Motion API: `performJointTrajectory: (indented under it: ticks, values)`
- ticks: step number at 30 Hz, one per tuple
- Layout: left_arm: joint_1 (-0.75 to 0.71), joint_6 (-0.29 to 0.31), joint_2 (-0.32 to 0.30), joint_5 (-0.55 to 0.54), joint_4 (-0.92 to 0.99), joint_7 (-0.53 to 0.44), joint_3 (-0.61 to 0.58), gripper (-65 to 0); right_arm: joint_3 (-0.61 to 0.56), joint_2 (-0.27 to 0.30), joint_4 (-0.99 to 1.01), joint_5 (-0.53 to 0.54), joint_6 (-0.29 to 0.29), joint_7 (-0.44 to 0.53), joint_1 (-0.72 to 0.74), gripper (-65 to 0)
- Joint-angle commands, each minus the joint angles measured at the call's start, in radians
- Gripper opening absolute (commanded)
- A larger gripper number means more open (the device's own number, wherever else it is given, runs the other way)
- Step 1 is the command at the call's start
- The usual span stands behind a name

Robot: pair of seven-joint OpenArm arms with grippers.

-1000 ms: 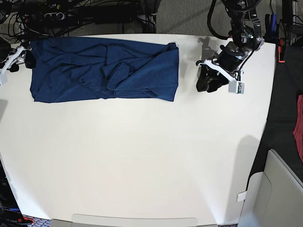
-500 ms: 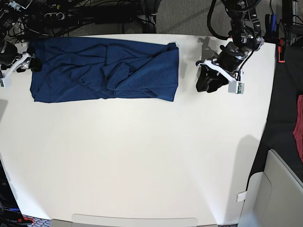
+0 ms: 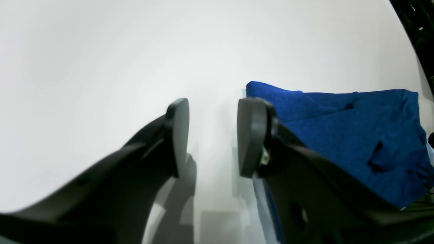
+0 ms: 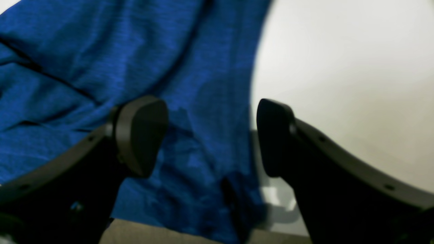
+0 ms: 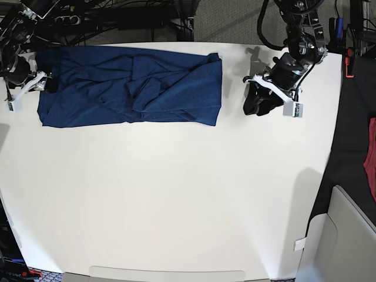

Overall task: Fold the T-shirt properly
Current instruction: 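Grasp the strip end with the right gripper, then lift the strip end and fold it toward the left gripper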

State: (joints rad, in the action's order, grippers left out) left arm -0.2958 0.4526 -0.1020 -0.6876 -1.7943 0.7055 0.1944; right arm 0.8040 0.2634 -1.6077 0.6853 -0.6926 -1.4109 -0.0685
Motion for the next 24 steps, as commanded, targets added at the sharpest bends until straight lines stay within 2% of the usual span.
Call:
performJointTrajectory:
  ticks: [1,3,11,15,19,24]
  values:
    - [0.005,0.007,-0.006,-0.016,-0.020,-0.024,0.001,-42.2,0.002,0.017,-0.016,0.000,-0.006,0.015,0.020,-20.4]
    - [0.007,0.007,-0.006,-0.016,-0.020,-0.024,0.001,-42.2,0.002,-0.008,-0.010,-0.019,-0.006,0.015,0.025,-20.4]
    - [0.007,0.007,-0.006,-0.016,-0.020,-0.024,0.001,-42.2,-0.001,-0.048,0.037,-0.023,-0.006,0.015,0.052,-20.4]
    - [0.007,0.007,-0.006,-0.016,-0.020,-0.024,0.001,-42.2,-0.061,-0.057,0.036,-0.022,-0.006,0.015,0.049,-20.4]
    - [0.004,0.007,-0.006,-0.016,-0.020,-0.024,0.001,-42.2,-0.070,-0.097,0.033,-0.022,-0.006,0.015,0.037,-20.4]
    - [0.002,0.007,-0.006,-0.016,-0.020,-0.024,0.001,-42.2,-0.070,-0.118,0.031,-0.020,-0.006,0.015,0.028,-21.7]
